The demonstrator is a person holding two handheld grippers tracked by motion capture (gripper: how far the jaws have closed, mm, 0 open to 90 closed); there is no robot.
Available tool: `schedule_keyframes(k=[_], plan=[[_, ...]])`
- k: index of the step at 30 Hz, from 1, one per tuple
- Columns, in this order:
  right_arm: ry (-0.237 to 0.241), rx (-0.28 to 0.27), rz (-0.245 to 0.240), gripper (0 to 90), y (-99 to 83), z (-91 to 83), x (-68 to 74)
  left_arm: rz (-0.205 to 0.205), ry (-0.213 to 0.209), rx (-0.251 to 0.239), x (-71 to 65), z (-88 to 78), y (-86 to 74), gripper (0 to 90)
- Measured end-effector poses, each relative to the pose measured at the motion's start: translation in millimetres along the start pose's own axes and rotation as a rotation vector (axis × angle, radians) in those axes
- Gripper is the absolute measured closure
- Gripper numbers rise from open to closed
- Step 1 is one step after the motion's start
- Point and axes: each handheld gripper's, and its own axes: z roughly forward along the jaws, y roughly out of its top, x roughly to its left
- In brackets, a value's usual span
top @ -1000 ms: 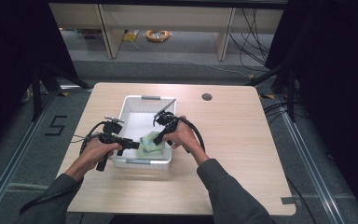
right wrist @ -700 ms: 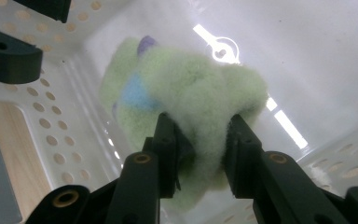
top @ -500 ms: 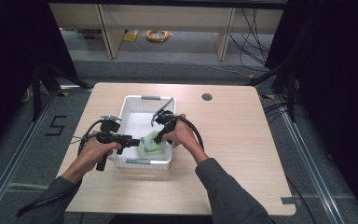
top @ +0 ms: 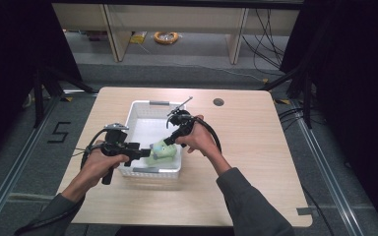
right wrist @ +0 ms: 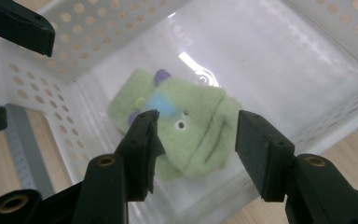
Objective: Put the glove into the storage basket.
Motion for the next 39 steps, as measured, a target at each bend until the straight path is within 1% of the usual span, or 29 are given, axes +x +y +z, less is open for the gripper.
schedule_keyframes(k=[3,4,5,7,8,9,11,12,13,16,17,18,19,20,22,25,27,28,29,30,31,32,33,34,35,36,37,38,39], plan=[[0.001,-0.034,-0.001,44.9,-5.3,-9.7,1.2,0.011,-0.006,0.001,-9.5,-1.1,-2.7,32.5],[-0.001,-0.048,-0.007,43.0,-7.5,-12.7,0.9,0.034,-0.007,0.007,-11.9,-2.2,-3.6,31.2],[0.001,-0.058,-0.006,41.3,-10.0,-16.0,1.2,0.032,-0.003,-0.008,-16.3,-2.3,-4.7,30.2],[-0.006,-0.076,-0.007,37.7,-15.6,-23.3,2.3,0.065,-0.003,-0.012,-22.6,-4.1,-6.4,28.3],[-0.007,-0.082,0.017,36.9,-18.9,-27.4,4.8,0.068,-0.002,-0.023,-26.8,-5.0,-7.4,27.2],[-0.008,-0.095,0.017,36.0,-22.1,-31.1,5.6,0.086,-0.002,-0.030,-29.7,-6.4,-8.4,26.3],[-0.007,-0.110,0.012,35.2,-25.2,-35.0,6.4,0.090,-0.004,-0.040,-33.9,-7.4,-9.6,24.7],[-0.010,-0.127,0.017,34.6,-28.3,-38.9,7.9,0.090,-0.010,-0.062,-39.6,-7.6,-11.5,24.7],[-0.007,-0.148,0.009,33.2,-34.5,-48.2,12.0,0.090,-0.020,-0.067,-46.4,-8.6,-14.5,22.3],[0.002,-0.165,-0.012,32.7,-42.3,-58.8,16.8,0.100,-0.043,-0.084,-56.4,-9.8,-20.4,20.7],[-0.007,-0.177,0.003,32.0,-45.5,-61.4,19.0,0.101,-0.046,-0.094,-59.2,-10.5,-22.4,20.0],[-0.006,-0.186,-0.026,31.6,-48.3,-64.2,18.8,0.111,-0.046,-0.095,-61.7,-10.7,-24.3,19.5],[-0.008,-0.192,-0.024,31.6,-51.3,-66.9,19.9,0.115,-0.045,-0.104,-64.8,-10.6,-26.7,19.1],[0.004,-0.201,-0.018,31.6,-54.7,-68.8,21.6,0.117,-0.055,-0.112,-66.8,-10.2,-29.0,18.9],[-0.004,-0.203,-0.017,31.5,-61.2,-73.7,23.3,0.124,-0.055,-0.115,-71.3,-9.1,-33.5,18.1],[-0.012,-0.216,-0.024,31.3,-71.0,-78.6,24.4,0.124,-0.069,-0.107,-76.1,-6.8,-40.0,16.9],[0.003,-0.226,-0.025,30.9,-77.6,-80.9,25.1,0.134,-0.078,-0.097,-79.0,-4.8,-44.9,16.4],[-0.021,-0.245,-0.026,30.8,-81.5,-81.8,25.6,0.130,-0.085,-0.098,-80.9,-3.9,-47.0,16.5],[-0.026,-0.265,-0.021,30.8,-84.9,-81.9,26.3,0.137,-0.088,-0.098,-81.8,-3.3,-48.9,16.4],[-0.026,-0.265,-0.021,30.8,-84.9,-81.9,26.3,0.137,-0.088,-0.098,-81.8,-3.3,-48.9,16.3],[-0.029,-0.266,-0.030,30.8,-92.6,-85.1,26.6,0.149,-0.090,-0.103,-84.8,-1.1,-53.3,16.1],[-0.028,-0.272,-0.043,30.7,-95.8,-85.6,26.4,0.147,-0.089,-0.111,-86.1,0.1,-55.2,16.1],[-0.026,-0.268,-0.024,30.8,-98.8,-86.6,28.3,0.154,-0.082,-0.098,-86.9,0.5,-57.3,16.1],[-0.022,-0.288,-0.030,30.9,-102.6,-84.9,28.8,0.148,-0.080,-0.099,-88.8,2.1,-60.0,16.1],[-0.021,-0.281,-0.032,30.8,-105.4,-84.5,28.8,0.151,-0.084,-0.099,-89.5,2.9,-62.5,16.1],[-0.010,-0.262,-0.007,30.8,-108.4,-84.8,31.3,0.155,-0.092,-0.096,-89.4,4.2,-64.8,16.1],[-0.010,-0.276,-0.016,30.8,-111.2,-83.4,30.9,0.154,-0.089,-0.097,-90.2,5.3,-66.9,16.1],[0.007,-0.280,-0.014,30.8,-113.9,-82.0,31.1,0.154,-0.088,-0.094,-89.9,6.0,-68.7,16.1],[0.004,-0.264,-0.005,30.7,-116.4,-82.6,32.4,0.156,-0.083,-0.092,-89.5,6.5,-70.2,16.1]])
